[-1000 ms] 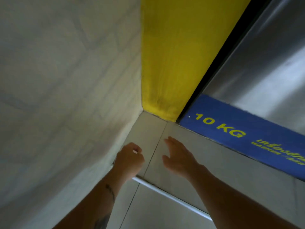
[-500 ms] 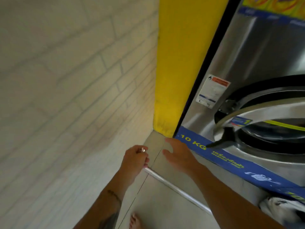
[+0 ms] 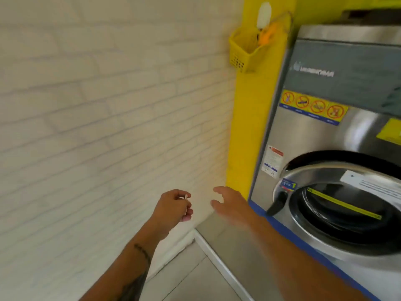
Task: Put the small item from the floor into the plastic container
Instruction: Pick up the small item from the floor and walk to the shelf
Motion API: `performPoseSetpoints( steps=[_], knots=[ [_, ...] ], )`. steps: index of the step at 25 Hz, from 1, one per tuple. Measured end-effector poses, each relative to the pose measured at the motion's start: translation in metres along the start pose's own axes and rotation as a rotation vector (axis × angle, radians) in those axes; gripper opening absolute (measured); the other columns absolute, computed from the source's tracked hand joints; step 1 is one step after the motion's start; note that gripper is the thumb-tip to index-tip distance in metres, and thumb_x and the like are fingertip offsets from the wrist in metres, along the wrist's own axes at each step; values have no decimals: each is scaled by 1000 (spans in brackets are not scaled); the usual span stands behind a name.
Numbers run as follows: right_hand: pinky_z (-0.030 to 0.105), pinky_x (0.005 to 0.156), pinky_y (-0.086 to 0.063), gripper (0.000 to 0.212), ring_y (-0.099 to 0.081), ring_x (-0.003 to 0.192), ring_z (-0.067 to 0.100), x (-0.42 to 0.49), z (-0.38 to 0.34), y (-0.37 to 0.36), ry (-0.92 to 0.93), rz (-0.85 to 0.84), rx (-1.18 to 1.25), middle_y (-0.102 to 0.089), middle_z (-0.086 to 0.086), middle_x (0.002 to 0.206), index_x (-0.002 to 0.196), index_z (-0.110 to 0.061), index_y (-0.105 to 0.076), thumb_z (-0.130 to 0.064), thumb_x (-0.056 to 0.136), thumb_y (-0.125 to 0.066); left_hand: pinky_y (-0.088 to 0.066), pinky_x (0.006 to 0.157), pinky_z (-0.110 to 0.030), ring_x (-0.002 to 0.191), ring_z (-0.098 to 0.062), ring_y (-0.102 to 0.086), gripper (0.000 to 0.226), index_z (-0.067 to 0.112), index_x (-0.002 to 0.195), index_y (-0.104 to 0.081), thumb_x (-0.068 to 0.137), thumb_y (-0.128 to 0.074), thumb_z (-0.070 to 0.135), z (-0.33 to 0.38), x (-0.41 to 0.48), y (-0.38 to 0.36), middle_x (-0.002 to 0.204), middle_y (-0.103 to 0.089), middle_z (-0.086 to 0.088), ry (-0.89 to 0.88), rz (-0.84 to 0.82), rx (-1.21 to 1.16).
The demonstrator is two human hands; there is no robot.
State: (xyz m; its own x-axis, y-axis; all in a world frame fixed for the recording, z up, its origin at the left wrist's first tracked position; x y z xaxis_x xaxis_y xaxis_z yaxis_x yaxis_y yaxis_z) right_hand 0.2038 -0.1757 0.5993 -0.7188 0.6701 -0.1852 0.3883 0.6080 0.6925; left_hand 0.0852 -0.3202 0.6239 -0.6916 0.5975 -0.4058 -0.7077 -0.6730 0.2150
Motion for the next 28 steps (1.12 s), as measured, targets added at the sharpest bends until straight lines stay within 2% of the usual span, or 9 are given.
performPoseSetpoints(
  steps=[6,11,15,19,25,28],
  knots=[
    [39,110,-36,54,-42,136,19,-80,-125,-40,229,-149,-71,-43,-1,151,144,-25,-43,-36,92,-51,-62,67,-32,69,-21,-68,29,13,97,-68,86,-46,-3,-19,-120,118,87,-67,-12,-57,240,-95],
    [39,109,-37,54,-44,134,17,-164,-253,-123,468,-301,-86,-46,-2,148,143,-22,-45,-34,92,-52,-59,66,-32,71,-21,-67,25,12,99,-67,88,-49,-1,-67,-237,252,85,-66,-11,-62,500,-176],
    [39,109,-38,54,-44,134,16,-259,-338,-208,613,-419,-85,-47,-3,147,143,-22,-45,-34,91,-53,-57,64,-30,73,-21,-68,24,12,100,-67,88,-50,0,-126,-349,353,86,-67,-11,-63,684,-203],
    [37,108,-38,53,-46,132,16,-368,-403,-293,702,-515,-82,-48,-2,146,143,-23,-46,-35,91,-54,-58,65,-30,73,-21,-69,23,13,98,-67,87,-51,0,-198,-469,439,88,-68,-12,-34,797,-221],
    [37,107,-39,51,-49,128,17,-512,-499,-405,858,-623,-97,-51,-1,143,141,-22,-48,-34,92,-56,-54,59,-30,66,-20,-66,23,14,90,-67,86,-52,-1,-296,-629,550,82,-65,-10,23,977,-277],
    [38,107,-39,51,-49,128,18,-571,-544,-458,934,-693,-107,-51,0,143,141,-22,-48,-33,92,-56,-56,57,-28,66,-19,-65,21,12,96,-66,88,-52,-1,-332,-694,595,85,-65,-11,72,1083,-304]
  ],
)
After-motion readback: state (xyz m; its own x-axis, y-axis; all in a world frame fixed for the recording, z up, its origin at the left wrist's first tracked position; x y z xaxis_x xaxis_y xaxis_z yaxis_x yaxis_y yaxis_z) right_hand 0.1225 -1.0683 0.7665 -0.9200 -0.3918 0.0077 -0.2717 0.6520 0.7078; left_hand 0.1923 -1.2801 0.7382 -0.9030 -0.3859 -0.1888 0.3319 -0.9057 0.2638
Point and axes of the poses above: each hand's wrist, its own x-axis towards the middle knuckle, its own y-axis out of the back of the hand, z = x × y, the point moved 8 cm from there along x, towards the middle knuckle
